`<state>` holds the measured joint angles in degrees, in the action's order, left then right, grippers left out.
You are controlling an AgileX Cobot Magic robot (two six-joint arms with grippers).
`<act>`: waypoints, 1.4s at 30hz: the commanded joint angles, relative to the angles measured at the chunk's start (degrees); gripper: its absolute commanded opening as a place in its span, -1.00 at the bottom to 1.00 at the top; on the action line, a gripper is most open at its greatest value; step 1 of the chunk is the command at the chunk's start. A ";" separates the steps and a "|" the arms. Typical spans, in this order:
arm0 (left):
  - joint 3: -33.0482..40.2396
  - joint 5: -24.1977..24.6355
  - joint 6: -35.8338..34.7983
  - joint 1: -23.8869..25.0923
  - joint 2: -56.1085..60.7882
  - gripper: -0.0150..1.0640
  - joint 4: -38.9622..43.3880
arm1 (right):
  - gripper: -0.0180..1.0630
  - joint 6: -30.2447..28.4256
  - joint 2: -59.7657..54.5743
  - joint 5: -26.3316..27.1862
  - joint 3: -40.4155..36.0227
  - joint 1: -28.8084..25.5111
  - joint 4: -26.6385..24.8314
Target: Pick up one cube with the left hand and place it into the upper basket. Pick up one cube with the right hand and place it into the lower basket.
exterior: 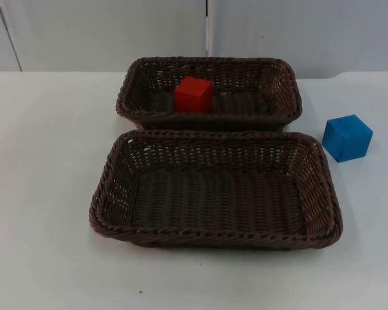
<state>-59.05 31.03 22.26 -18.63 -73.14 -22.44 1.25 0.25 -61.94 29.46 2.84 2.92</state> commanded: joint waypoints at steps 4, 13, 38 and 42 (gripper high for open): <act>7.10 -2.23 -0.73 0.06 5.32 0.78 0.68 | 0.98 -0.63 -0.25 0.16 0.06 -0.27 -0.06; 16.19 -2.53 -2.70 0.06 14.45 0.78 1.12 | 0.98 -0.63 -0.25 0.16 0.06 -0.27 -0.06; 16.50 4.82 -3.50 0.06 23.35 0.78 3.76 | 0.98 -0.63 -0.25 0.34 0.17 -0.27 -2.92; 16.50 5.08 -3.50 0.06 23.35 0.78 3.76 | 0.98 -0.63 -0.25 0.56 0.98 -0.27 -3.22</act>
<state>-42.75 35.60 19.25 -18.63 -50.04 -19.00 1.25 0.03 -61.94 29.98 2.84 0.00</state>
